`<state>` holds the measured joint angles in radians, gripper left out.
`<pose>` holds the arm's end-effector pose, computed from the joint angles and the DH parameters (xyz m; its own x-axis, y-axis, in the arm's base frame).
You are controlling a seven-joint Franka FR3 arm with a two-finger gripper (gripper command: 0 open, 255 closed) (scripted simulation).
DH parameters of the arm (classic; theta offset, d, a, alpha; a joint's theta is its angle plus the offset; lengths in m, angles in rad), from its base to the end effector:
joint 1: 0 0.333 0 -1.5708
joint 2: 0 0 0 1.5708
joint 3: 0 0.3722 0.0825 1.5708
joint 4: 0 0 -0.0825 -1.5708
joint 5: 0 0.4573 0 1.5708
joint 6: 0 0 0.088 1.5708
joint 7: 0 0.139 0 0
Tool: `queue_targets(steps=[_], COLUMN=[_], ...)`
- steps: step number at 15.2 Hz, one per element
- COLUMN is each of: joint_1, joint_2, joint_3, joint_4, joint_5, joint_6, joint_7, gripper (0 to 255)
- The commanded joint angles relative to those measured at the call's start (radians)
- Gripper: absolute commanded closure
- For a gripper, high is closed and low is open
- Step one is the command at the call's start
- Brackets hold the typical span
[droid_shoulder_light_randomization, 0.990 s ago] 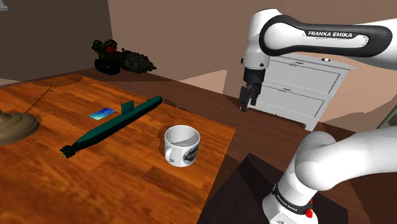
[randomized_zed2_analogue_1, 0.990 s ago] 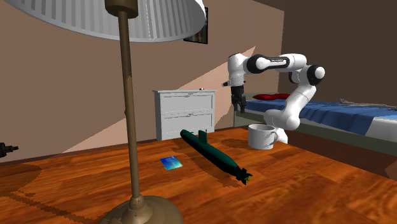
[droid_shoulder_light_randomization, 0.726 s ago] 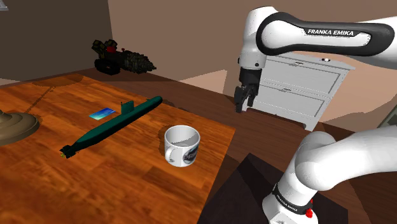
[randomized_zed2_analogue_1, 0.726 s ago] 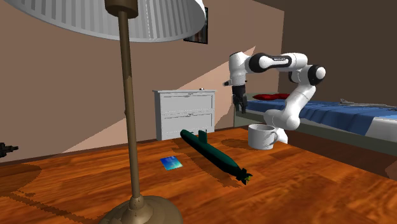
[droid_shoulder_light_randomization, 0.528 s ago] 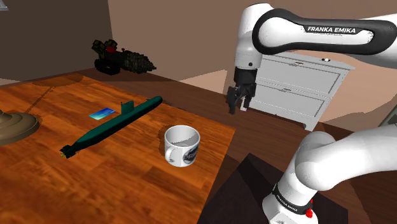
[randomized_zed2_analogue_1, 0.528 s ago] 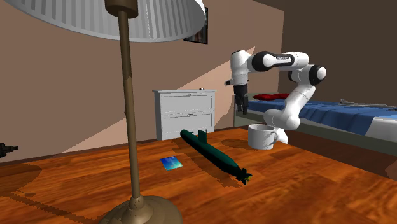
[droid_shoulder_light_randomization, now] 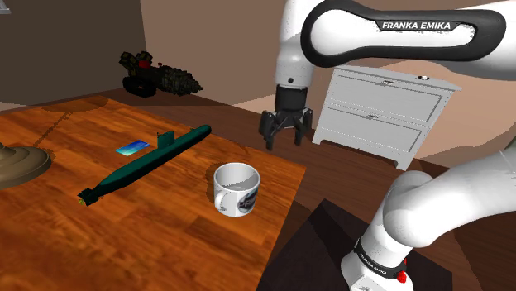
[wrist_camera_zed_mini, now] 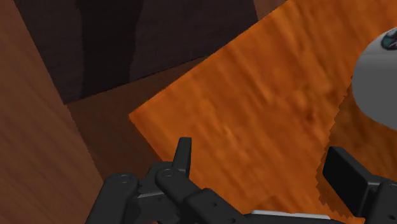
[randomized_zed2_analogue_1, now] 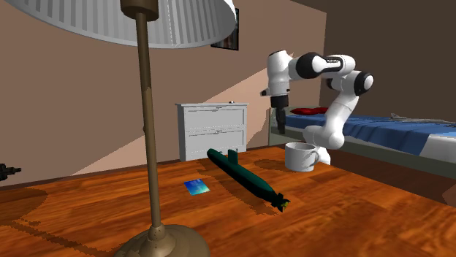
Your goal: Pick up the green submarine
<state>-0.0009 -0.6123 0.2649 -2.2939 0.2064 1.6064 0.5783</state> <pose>0.3758 0.1474 0.5606 0.9218 -0.3731 -0.1049 -0.3748 -0.9271 0.0044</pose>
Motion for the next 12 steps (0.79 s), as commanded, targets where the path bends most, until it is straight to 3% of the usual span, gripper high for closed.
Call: queue_targets(steps=[1, 7, 12], joint_1=[-0.010, -0.046, -0.071], joint_2=[0.061, 0.249, 0.443], joint_3=[0.050, 0.183, 0.282], joint_4=[0.051, 0.226, 0.413], joint_5=[0.019, 0.020, -0.049], joint_6=[0.026, 0.080, 0.106], joint_7=[0.100, 0.386, 0.638], gripper=[0, 0, 0])
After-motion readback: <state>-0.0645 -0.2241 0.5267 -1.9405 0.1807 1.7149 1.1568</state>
